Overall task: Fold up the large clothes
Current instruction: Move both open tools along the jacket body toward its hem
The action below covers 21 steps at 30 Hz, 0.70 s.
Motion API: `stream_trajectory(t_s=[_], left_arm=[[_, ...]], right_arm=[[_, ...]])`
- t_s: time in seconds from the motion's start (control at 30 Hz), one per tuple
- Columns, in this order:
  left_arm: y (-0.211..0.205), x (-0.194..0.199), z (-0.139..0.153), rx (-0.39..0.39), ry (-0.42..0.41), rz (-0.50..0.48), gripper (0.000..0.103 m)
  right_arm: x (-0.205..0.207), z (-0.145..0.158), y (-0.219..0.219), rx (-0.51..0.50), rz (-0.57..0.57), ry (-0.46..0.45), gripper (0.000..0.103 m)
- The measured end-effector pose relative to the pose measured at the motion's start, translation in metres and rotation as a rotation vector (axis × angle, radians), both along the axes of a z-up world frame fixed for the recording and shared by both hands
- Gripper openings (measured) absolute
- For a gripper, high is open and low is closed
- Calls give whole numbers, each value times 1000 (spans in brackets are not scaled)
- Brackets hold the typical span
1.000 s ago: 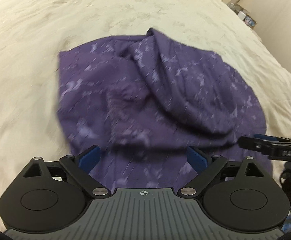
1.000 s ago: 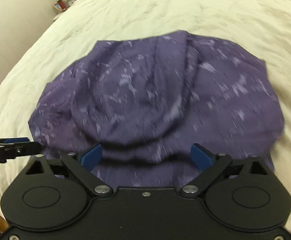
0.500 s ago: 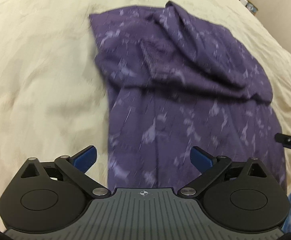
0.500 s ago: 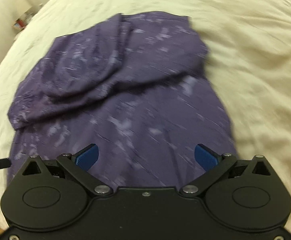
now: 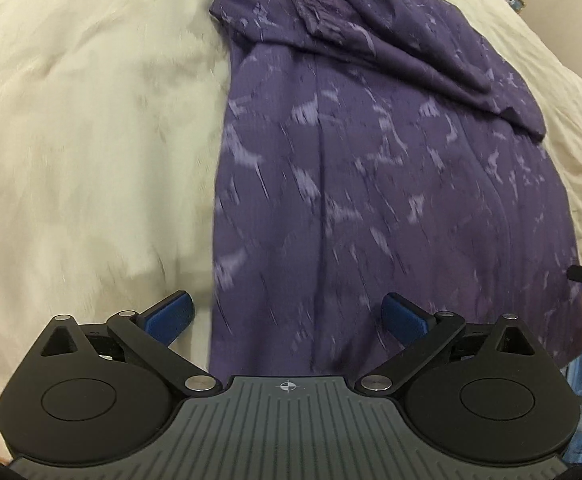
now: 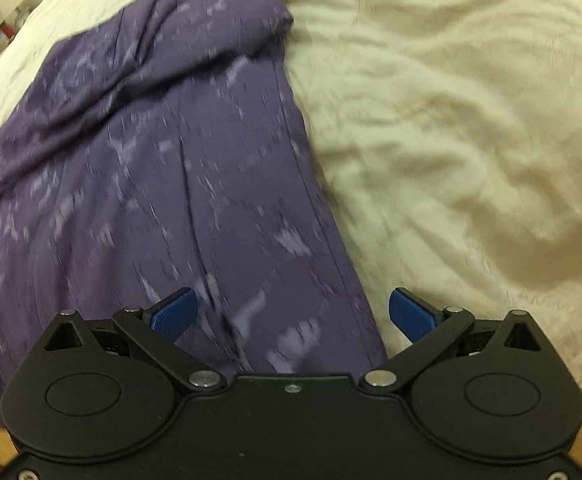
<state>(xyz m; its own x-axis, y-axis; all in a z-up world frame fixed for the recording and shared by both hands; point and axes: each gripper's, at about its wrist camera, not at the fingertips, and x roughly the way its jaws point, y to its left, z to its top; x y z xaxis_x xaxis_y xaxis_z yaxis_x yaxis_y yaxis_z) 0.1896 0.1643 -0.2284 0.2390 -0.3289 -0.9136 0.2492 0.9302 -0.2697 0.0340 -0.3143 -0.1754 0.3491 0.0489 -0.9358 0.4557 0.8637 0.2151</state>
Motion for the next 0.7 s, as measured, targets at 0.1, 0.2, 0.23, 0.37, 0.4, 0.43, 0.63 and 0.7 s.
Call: stream_trajectory(t_s=[0.1, 0.2, 0.23, 0.37, 0.4, 0.43, 0.63, 0.7], left_arm=[[-3, -13, -3, 2, -2, 34, 103], [-7, -22, -8, 6, -3, 45, 103], [-8, -24, -8, 17, -14, 35, 103], [-11, -30, -10, 38, -48, 28, 103], [-10, -30, -11, 34, -46, 38, 103], [-8, -30, -11, 28, -43, 50, 103], [-9, -36, -10, 21, -43, 95, 103], [-7, -38, -10, 16, -46, 117, 103]], right_arm=[[-14, -7, -5, 51, 32, -4, 102], [-26, -12, -6, 83, 62, -13, 102], [-30, -14, -6, 96, 71, -14, 102], [-41, -20, -3, 120, 120, -19, 102], [-43, -22, -2, 125, 133, -20, 102], [-45, -23, 0, 127, 148, -22, 102], [-51, -28, 1, 137, 191, -54, 103], [-51, -29, 1, 138, 203, -64, 103]])
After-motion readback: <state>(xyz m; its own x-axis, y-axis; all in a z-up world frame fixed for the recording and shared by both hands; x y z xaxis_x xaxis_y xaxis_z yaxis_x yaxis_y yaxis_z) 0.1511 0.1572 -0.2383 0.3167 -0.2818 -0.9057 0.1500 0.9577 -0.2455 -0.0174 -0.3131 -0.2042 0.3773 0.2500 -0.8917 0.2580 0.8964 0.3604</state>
